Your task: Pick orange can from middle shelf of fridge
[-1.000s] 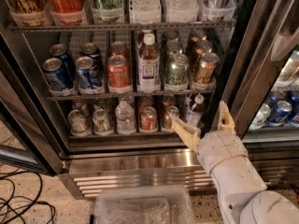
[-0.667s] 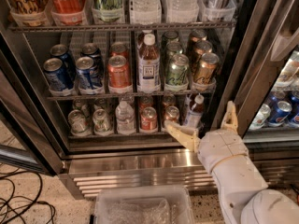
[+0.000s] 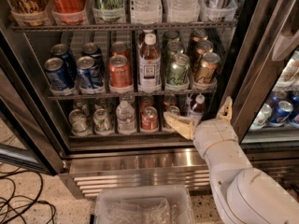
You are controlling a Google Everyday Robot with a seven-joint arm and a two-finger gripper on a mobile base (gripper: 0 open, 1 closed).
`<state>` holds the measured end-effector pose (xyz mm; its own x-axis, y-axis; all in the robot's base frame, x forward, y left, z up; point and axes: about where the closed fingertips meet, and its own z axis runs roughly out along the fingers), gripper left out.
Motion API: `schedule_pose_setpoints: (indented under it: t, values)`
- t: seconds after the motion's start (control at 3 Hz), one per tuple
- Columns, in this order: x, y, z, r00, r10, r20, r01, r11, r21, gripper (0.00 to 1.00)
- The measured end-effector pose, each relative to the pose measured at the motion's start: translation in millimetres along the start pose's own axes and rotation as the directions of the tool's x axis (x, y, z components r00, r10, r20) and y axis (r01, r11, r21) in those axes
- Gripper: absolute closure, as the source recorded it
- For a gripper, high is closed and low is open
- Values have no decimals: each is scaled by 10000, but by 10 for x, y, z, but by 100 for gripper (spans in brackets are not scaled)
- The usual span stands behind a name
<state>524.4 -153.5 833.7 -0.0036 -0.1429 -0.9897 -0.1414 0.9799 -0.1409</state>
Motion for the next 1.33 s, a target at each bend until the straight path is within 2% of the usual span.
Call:
schedule_pose_setpoints:
  t: [0.33, 0.67, 1.0, 1.33]
  values:
    - [78, -1, 138, 9994, 214, 274, -219, 9996, 167, 0]
    - [132, 3, 207, 9946, 329, 985, -412, 9957, 834, 19]
    - [142, -48, 326, 9845, 181, 1746, -462, 9863, 1584, 37]
    - [62, -74, 373, 9710, -539, 2329, -3, 9740, 2268, 37]
